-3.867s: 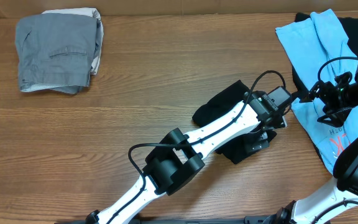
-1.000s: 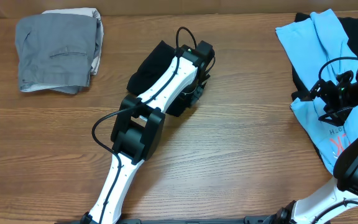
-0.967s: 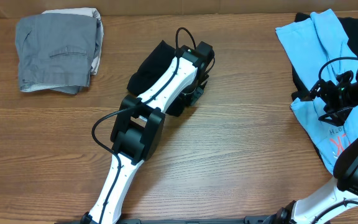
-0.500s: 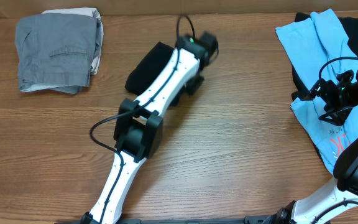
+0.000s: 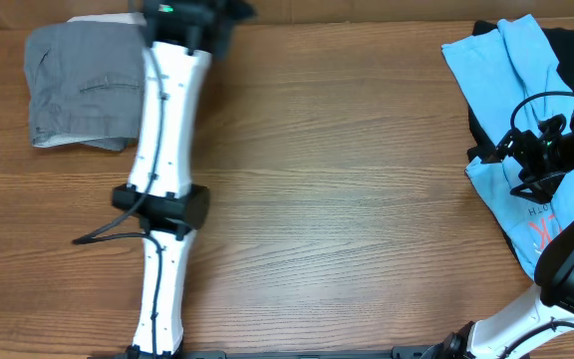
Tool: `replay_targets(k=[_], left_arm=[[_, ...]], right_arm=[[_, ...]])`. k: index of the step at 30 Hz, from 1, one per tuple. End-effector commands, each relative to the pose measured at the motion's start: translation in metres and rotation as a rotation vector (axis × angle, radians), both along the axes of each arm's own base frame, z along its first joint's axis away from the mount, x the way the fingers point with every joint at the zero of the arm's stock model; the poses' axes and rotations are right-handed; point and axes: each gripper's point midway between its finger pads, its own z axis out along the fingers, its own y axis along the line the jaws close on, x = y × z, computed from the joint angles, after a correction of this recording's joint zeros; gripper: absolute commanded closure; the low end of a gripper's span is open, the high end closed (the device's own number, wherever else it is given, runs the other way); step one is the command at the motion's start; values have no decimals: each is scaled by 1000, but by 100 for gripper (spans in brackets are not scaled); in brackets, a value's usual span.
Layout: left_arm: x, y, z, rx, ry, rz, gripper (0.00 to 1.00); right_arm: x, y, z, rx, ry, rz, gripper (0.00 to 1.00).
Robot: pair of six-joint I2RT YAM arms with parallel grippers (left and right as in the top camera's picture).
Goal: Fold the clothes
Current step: 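Carry the shirt left and place it on the grey trousers stack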
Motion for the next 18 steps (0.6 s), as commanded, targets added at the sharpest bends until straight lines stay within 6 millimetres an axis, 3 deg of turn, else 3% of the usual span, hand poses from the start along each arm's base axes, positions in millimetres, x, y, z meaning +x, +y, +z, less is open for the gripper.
replay_targets(k=[1,2,5,9,13,18], left_arm=[[-1,63,33,80,-85,123,96],[3,84,36,69,-112,159,96],[10,120,47,61,-182,227,96],[17,159,58,46,-246,251,96],[16,196,54,31,-243,263,96],[23,202,31,-75,-197,169,96]], right_arm=[[2,-2,6,-5,-13,4,15],[0,-1,6,-1,-6,4,15],[-3,1,6,6,7,4,15],[-5,2,6,11,17,2,15],[-5,2,6,10,17,3,14],[-4,2,6,8,12,3,10]])
